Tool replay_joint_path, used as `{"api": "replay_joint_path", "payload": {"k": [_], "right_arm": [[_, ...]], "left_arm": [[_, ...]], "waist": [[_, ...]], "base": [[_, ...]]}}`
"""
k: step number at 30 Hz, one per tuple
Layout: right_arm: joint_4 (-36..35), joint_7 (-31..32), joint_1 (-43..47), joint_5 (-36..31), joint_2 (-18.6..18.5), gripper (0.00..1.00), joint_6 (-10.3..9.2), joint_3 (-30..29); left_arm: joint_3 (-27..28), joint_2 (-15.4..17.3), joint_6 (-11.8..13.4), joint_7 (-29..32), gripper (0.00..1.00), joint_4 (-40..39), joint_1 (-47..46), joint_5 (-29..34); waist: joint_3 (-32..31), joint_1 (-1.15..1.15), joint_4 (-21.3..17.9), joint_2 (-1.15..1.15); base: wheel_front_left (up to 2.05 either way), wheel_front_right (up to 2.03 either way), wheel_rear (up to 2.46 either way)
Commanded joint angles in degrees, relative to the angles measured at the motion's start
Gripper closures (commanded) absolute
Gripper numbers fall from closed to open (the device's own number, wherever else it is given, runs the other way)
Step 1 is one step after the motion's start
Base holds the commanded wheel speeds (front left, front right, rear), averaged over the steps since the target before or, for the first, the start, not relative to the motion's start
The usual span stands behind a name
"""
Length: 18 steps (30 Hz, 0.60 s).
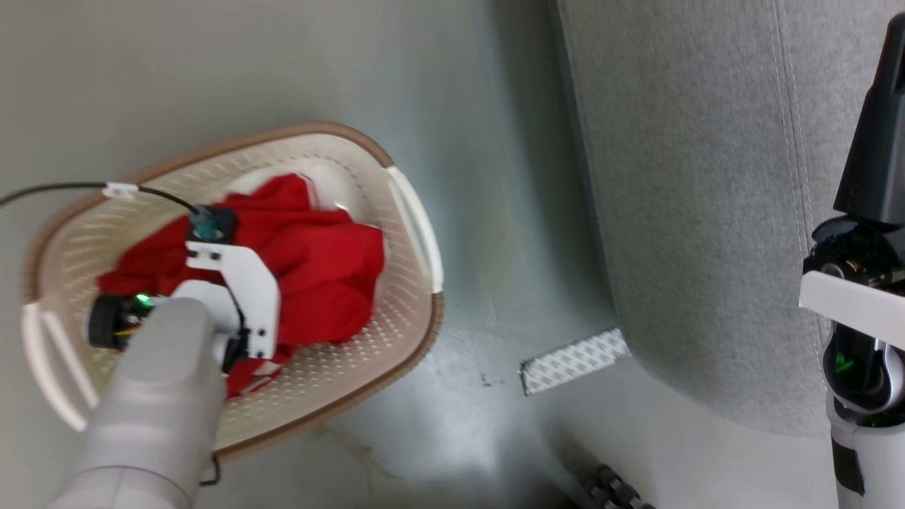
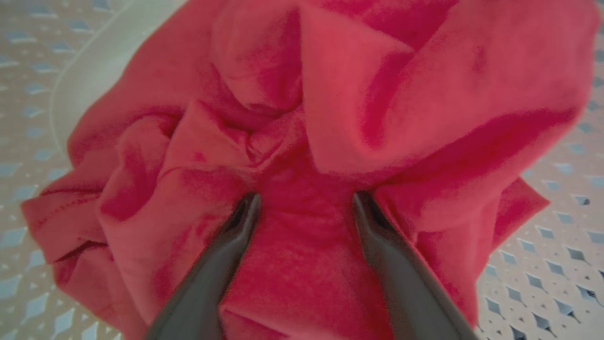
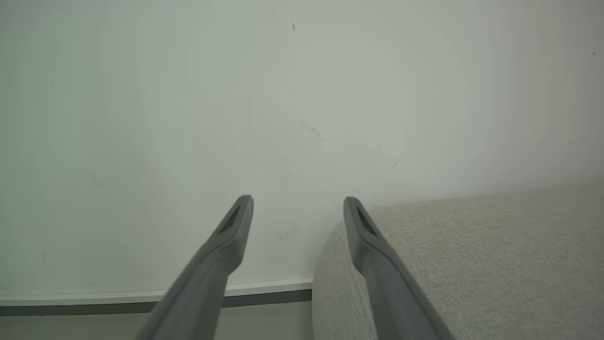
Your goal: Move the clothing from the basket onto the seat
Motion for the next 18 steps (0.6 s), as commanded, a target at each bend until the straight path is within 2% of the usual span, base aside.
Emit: {"api": "replay_joint_path", "payload": {"k": [1,7,12,13,14,15,18], "right_arm": [[-0.4,0.1,-1.1,0.3,0.3,0.0,-0.12,0.1],[-0.7,0.1,-2.1,0.6,0.5,0.0,-0.12,1.2],[-1.1,0.1,-1.6,0.2,0.6,0.0,-0.12,0.9],[-1.2,0.1,-1.5,0.1,0.6,0.0,-0.12,0.8],[-1.3,0.0,-1.4,0.0,0.6,0.0,-0.12,0.7],[-1.4,0.1,-1.4,0.1,0.6,0.0,-0.12,0.6],[-1.1,0.0,-1.7,0.4,0.6,0.0,-0.12,0.5]], "left_arm": [[-0.1,1.2,0.5,0.3,0.0,0.4,-0.5,0.6],[-1.1,3.1,2.1,0.8,0.0,1.6,-1.1,1.2],[-1.8,3.6,2.8,0.5,0.0,2.0,-1.3,1.3],[-1.9,3.5,2.9,0.3,0.45,2.1,-1.5,1.4],[-2.2,3.5,3.1,-0.1,0.83,2.1,-1.7,1.5],[-2.4,3.6,3.1,-0.4,1.0,2.1,-1.8,1.5],[-2.5,3.7,3.1,-1.7,1.0,2.2,-1.9,1.0]], "waist": [[2.1,-0.01,-2.0,0.0],[3.8,-0.01,-4.5,0.0],[4.4,-0.01,-5.0,0.0],[4.5,-0.01,-5.0,0.0],[4.6,-0.01,-4.9,0.0],[4.6,-0.01,-4.9,0.0],[4.4,-0.01,-4.9,0.0]], "base": [[0.0,0.0,0.0],[0.0,0.0,0.0],[0.0,0.0,0.0],[0.0,0.0,0.0],[0.0,0.0,0.0],[0.0,0.0,0.0],[0.0,0.0,0.0]]}}
